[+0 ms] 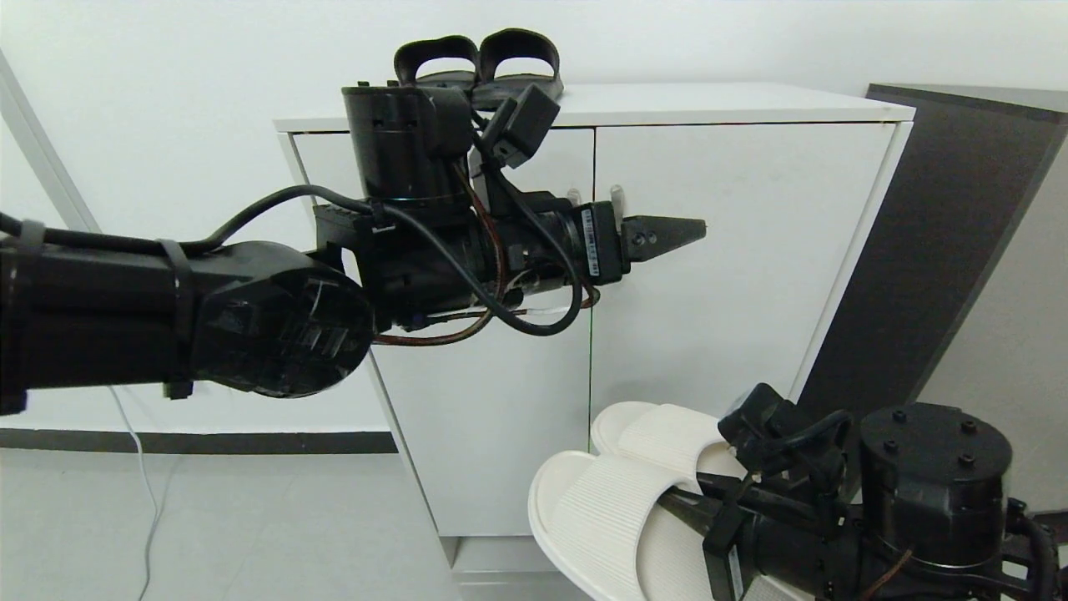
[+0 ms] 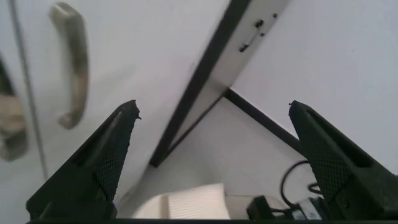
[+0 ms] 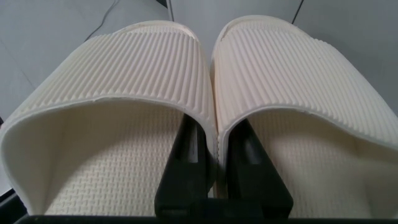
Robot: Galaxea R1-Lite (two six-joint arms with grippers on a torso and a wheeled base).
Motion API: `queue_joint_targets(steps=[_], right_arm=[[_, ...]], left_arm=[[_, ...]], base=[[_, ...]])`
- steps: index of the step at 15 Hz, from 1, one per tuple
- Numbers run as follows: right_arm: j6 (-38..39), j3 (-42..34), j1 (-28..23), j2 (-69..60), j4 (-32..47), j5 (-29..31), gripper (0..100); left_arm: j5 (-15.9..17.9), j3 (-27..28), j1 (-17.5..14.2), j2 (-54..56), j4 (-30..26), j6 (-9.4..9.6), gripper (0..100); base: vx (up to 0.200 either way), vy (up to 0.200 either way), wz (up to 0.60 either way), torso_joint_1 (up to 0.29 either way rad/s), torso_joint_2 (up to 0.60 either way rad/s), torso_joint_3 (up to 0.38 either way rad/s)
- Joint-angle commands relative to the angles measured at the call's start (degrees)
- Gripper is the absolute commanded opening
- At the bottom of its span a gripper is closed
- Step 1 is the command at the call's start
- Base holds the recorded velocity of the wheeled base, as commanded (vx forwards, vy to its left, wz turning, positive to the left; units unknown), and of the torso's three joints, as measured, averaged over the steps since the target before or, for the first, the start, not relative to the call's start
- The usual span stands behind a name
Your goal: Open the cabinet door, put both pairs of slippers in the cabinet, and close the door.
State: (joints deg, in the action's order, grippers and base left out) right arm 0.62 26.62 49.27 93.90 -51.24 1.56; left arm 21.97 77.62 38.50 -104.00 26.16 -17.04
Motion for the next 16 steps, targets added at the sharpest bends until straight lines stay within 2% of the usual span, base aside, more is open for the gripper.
queue_joint_targets(steps=[1, 3, 5, 7, 10, 13, 16], right_arm=[[-0.01, 0.01, 0.03, 0.14, 0.00, 0.02, 0], [-0.01, 0.01, 0.03, 0.14, 0.00, 0.02, 0], [-0.09, 0.01, 0.03, 0.05, 0.00, 0.02, 0], [-0.09, 0.01, 0.03, 0.05, 0.00, 0.02, 0], [-0.09, 0.01, 0.03, -0.12, 0.00, 0.02, 0], [-0.09, 0.01, 0.03, -0.04, 0.00, 0.02, 0], [-0.09, -0.17, 0.03, -0.04, 0.00, 0.02, 0]], left_arm=[[-1.31, 1.22, -0.53, -0.50, -0.15, 0.26, 100], [-3.95, 2.71, -0.70, -1.82, -1.46, 0.69, 100], [-6.67, 4.21, -1.23, -4.02, -1.64, 2.19, 100], [-8.61, 6.67, -1.32, -6.04, -1.82, 2.28, 100], [-9.05, 8.78, -1.85, -7.89, -1.99, 2.28, 100], [-8.96, 12.38, -1.85, -9.47, -4.98, 2.28, 100], [-8.87, 12.82, -1.76, -9.73, -4.98, 2.19, 100]], base=[[0.000, 0.000, 0.00, 0.000, 0.00, 0.000], [0.000, 0.000, 0.00, 0.000, 0.00, 0.000], [0.000, 0.000, 0.00, 0.000, 0.00, 0.000], [0.000, 0.000, 0.00, 0.000, 0.00, 0.000], [0.000, 0.000, 0.00, 0.000, 0.00, 0.000], [0.000, 0.000, 0.00, 0.000, 0.00, 0.000], [0.000, 0.000, 0.00, 0.000, 0.00, 0.000]])
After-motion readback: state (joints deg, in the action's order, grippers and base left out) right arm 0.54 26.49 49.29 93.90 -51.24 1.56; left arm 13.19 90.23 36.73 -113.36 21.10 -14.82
